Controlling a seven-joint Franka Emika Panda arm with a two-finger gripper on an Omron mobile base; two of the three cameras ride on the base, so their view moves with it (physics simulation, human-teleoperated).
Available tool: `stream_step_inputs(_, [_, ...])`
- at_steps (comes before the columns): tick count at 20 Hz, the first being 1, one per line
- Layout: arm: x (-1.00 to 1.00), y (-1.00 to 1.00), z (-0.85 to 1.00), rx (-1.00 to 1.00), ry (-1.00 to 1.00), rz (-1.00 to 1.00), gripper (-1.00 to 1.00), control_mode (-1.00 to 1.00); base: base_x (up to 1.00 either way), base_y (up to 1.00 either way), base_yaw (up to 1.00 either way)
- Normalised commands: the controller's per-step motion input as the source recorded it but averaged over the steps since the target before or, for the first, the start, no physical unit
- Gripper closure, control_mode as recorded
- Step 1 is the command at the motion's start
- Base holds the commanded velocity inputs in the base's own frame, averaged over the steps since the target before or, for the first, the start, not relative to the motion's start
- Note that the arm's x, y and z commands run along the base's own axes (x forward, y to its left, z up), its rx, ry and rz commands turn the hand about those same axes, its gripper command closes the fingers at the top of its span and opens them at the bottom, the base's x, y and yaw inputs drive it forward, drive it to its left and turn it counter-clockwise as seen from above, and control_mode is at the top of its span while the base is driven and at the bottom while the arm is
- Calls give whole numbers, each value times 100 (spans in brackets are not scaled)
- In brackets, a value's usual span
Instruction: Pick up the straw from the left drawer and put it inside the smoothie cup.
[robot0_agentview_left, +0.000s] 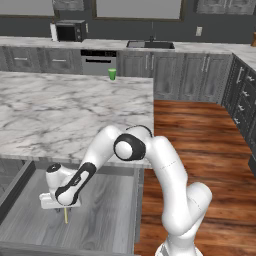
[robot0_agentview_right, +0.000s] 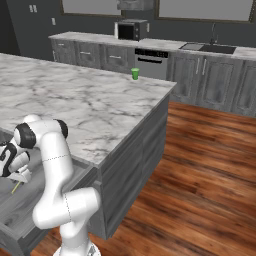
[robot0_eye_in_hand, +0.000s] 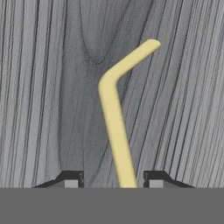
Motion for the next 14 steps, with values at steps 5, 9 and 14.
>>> stream_step_inputs(5, [-9, -18, -13, 0, 0, -1, 100, -100, 0, 0, 0])
stream_step_inputs(9, [-4, 0, -1, 0, 0, 0, 100, -100, 0, 0, 0])
stream_step_inputs(14, [-38, 0, 15, 0, -5, 0, 100, -100, 0, 0, 0])
